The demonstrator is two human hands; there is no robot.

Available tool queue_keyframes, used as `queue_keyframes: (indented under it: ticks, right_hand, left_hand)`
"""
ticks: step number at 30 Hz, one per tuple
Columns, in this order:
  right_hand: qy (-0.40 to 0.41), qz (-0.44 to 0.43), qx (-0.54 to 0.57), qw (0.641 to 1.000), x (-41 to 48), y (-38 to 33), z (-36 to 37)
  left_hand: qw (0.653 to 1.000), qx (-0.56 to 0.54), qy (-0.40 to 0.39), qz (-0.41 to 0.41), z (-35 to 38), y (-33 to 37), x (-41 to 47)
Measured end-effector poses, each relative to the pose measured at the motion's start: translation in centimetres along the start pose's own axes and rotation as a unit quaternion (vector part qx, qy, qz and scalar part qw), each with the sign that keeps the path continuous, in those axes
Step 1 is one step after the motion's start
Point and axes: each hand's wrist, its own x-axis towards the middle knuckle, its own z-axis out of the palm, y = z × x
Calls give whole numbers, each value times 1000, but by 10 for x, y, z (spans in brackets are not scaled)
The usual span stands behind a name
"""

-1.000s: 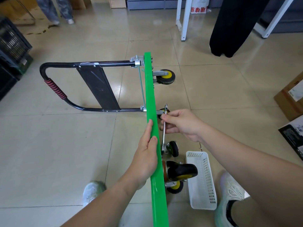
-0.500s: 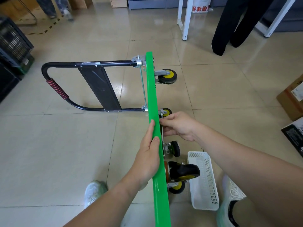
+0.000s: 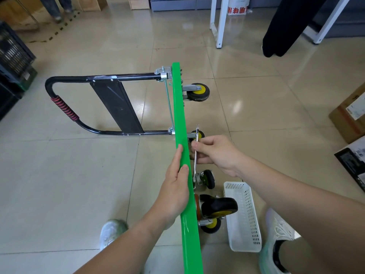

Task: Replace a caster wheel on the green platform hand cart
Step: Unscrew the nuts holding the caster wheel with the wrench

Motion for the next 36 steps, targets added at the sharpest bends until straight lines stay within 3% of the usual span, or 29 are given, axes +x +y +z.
queue_keyframes:
  ticks: [6,10,12,16,20,28,36]
  right_hand:
    - [26,-136,33,990,-54,-4,7]
    - [9,-281,-116,953,-91,18,10]
    - [29,-323,-129,937,-97,23,10]
    - [57,-240,16,969,-85,-5,1]
    - [75,-148,45,985,-51,-22,-11]
    - [21,-49,9,999,-17,-13,-10]
    - [-44,-41,-33,998,-10,-11,-1]
  left_hand:
    - [1000,3,5,15,-3,-3,3]
    - [1000,-2,7,17,-2,-3,2]
    - [1000,-5,4,16,-1,-2,1]
    - [1000,-2,5,0,2,0,0]
    - [1000,-10,6,-6,1,3,-2]
    - [1000,-1,-3,-9,-1,2,-2]
    - [1000,4,0,0,-1,-1,1]
